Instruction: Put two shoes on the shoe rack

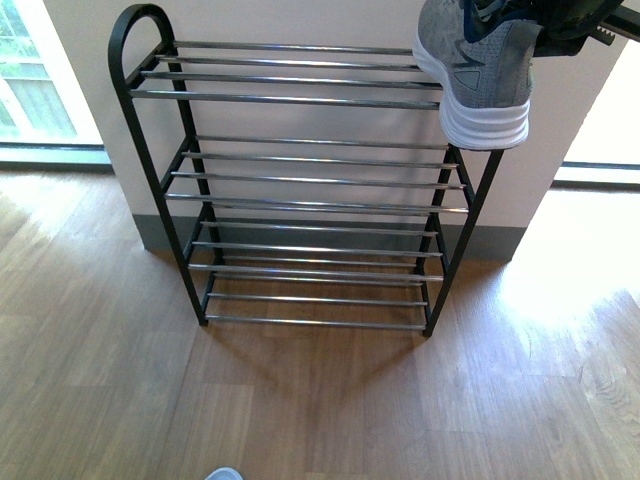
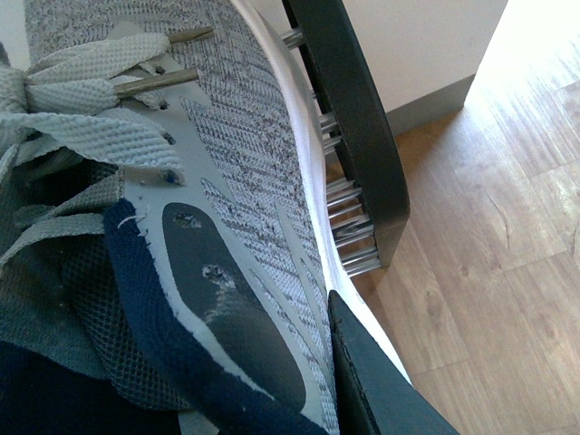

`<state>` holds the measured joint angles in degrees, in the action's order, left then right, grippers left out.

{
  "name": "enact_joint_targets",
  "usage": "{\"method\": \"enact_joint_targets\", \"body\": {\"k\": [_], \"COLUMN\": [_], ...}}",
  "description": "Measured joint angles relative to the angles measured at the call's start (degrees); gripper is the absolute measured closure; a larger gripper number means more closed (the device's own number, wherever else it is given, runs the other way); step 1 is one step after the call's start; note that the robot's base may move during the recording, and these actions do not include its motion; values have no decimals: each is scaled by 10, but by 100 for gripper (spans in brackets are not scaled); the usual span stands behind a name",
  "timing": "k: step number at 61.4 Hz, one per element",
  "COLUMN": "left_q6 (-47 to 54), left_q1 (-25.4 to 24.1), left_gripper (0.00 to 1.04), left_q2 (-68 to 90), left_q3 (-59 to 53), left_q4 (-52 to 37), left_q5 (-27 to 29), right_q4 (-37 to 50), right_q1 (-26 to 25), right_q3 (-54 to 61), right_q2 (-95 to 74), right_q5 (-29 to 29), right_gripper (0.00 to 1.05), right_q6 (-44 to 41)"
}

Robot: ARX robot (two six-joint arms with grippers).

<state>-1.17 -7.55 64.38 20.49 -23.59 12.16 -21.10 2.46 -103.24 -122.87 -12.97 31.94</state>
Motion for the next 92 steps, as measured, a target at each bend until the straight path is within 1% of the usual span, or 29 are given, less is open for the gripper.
{"method": "enact_joint_targets", "body": {"k": [25,27,29,30,34,43,51,57,58,61,73,83,92], "left_q6": [0,0,0,0,0,0,0,0,0,0,0,0,0], "left_q1": [0,0,0,0,0,0,0,0,0,0,0,0,0], "left_gripper": [103,103,103,103,103,103,103,103,103,103,103,103,103], "left_q2": [0,0,0,0,0,0,0,0,0,0,0,0,0], "left_q3": [0,0,0,0,0,0,0,0,0,0,0,0,0], "left_q4": [0,0,0,0,0,0,0,0,0,0,0,0,0], "left_q5": [0,0,0,0,0,0,0,0,0,0,0,0,0], "right_q4": [-5,-2,0,2,9,24,54,75,80,96,158,246,332], "right_q1": [-11,-11,-11,-11,-11,-11,-12,-14,-14,-15,-22,-37,-63], "right_q3": [-39,-39,-39,-39,-39,-39,-37,-18,-12,7,84,198,318], "right_q2": [-40,-40,-40,-40,-40,-38,-31,-8,-1,19,82,155,235], "right_q5": [-5,-4,-2,0,2,2,-5,5,7,18,45,70,91], "right_gripper": [104,102,97,92,78,55,23,9,8,10,9,9,9], "right_q6": [-7,-8,-9,-9,-10,-17,-40,-50,-51,-59,-78,-110,-145]}}
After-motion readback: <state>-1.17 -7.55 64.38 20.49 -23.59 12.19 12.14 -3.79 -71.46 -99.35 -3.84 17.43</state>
